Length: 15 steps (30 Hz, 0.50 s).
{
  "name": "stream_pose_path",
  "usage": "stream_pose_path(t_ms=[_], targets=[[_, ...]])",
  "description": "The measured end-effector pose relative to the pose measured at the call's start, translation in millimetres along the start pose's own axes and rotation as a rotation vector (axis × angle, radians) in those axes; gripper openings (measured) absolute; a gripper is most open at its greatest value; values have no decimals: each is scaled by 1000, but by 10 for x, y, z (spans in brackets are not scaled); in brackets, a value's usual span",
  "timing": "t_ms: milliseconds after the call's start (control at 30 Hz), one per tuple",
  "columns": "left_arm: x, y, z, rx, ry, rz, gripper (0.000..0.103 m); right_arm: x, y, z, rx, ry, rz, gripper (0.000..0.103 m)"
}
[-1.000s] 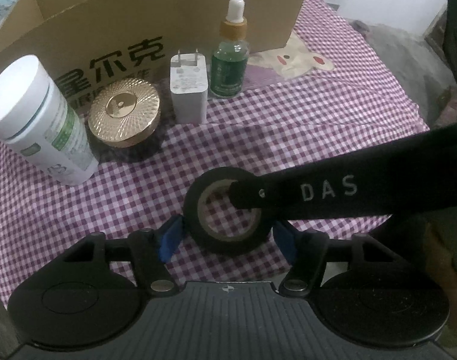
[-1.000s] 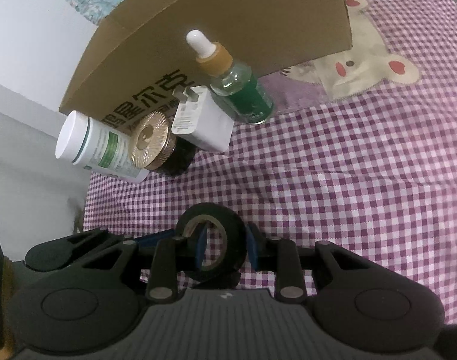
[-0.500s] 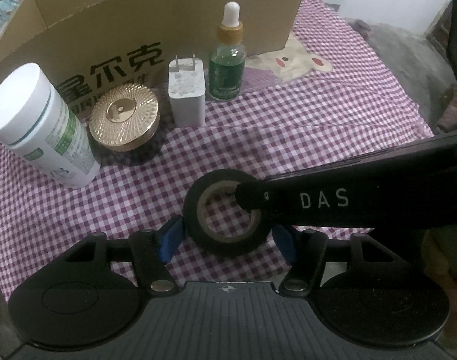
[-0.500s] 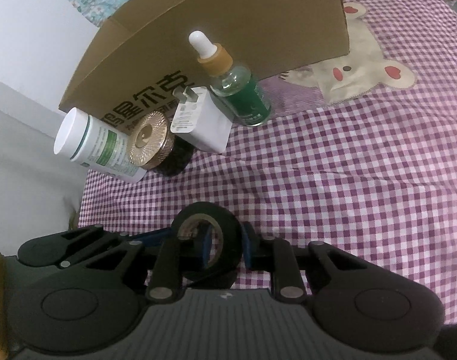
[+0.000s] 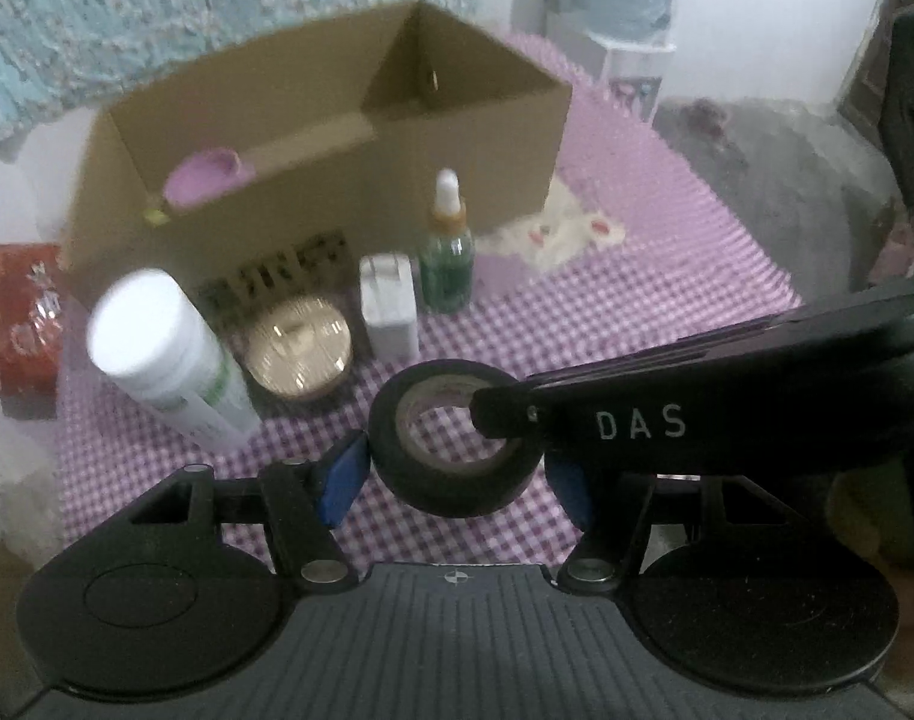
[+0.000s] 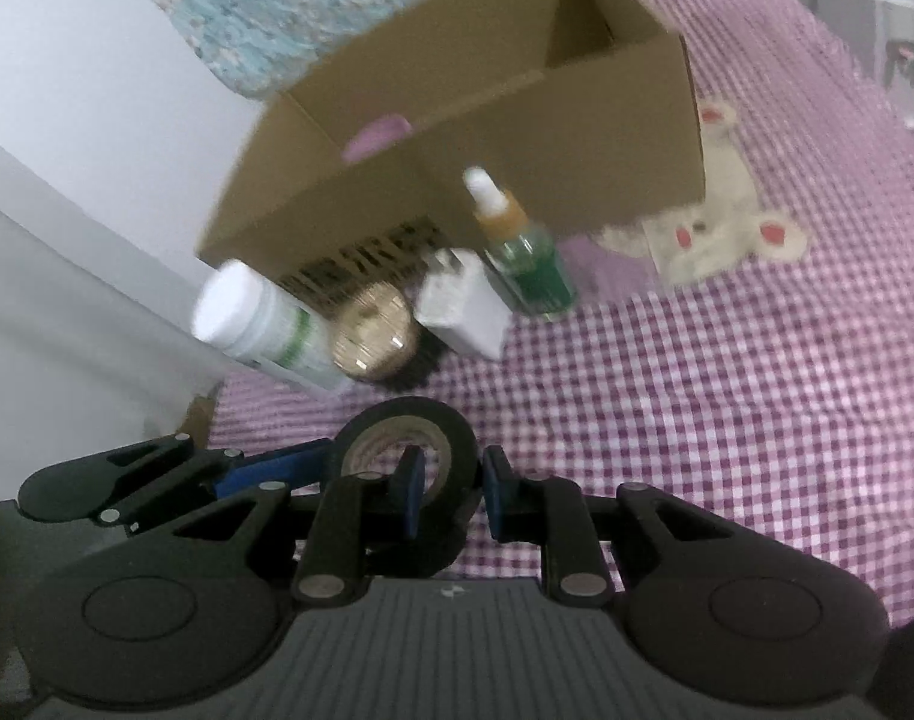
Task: Organize rigid objects
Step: 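Carry the black tape roll into the cardboard box and release it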
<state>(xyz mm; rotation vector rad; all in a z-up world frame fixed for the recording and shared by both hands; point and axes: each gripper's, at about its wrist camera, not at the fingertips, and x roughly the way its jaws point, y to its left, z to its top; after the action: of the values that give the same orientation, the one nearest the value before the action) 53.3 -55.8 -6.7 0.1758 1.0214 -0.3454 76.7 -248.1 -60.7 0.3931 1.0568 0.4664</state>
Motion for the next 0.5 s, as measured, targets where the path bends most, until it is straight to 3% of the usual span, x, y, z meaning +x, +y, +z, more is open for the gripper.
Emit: stream_pose_path(t_ms=[300, 500], targets=[[-487, 111, 326, -2, -136, 64, 64, -379, 384, 338, -90, -113, 57, 23], [-550, 321, 736, -17, -182, 99, 64, -390, 602, 815, -140, -148, 93, 23]])
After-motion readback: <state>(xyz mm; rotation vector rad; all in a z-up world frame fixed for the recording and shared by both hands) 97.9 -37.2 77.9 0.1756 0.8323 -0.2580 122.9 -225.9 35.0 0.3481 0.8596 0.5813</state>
